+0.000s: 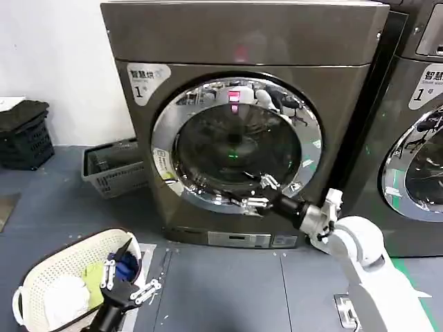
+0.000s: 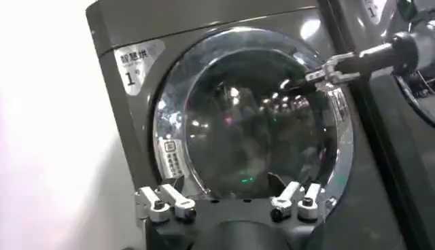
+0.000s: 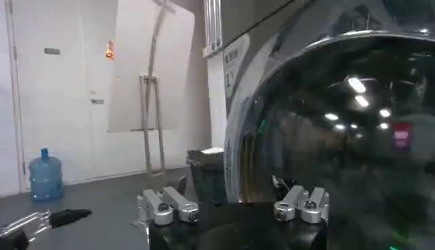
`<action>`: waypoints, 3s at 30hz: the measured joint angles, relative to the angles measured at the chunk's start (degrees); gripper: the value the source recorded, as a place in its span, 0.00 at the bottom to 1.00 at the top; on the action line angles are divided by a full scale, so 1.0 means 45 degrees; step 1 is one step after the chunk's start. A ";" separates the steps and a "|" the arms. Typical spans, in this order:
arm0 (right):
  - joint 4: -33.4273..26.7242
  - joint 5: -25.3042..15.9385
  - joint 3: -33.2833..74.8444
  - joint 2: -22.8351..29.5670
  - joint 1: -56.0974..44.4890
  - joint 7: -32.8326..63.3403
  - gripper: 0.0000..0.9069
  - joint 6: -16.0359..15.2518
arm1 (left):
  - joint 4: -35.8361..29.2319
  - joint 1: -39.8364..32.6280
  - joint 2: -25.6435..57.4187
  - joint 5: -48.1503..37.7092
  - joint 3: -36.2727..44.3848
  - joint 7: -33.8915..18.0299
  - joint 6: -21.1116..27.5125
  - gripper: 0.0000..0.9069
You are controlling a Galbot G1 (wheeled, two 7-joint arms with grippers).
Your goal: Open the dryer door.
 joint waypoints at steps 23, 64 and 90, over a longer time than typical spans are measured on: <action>-0.1445 -0.0208 -0.1917 0.0571 0.1765 0.1077 1.00 0.0552 | -0.0132 0.0101 -0.0247 0.0167 0.0002 0.0001 -0.0048 1.00; -0.3373 -0.1837 -0.3795 0.2628 0.3316 0.2267 1.00 0.1083 | -0.0291 0.0137 -0.0411 0.0256 -0.0031 0.0007 -0.0058 1.00; -0.4981 -0.2255 -0.4299 0.3555 0.4207 0.2120 1.00 0.1353 | -0.0347 0.0226 -0.0532 0.0321 -0.0033 -0.0006 -0.0045 1.00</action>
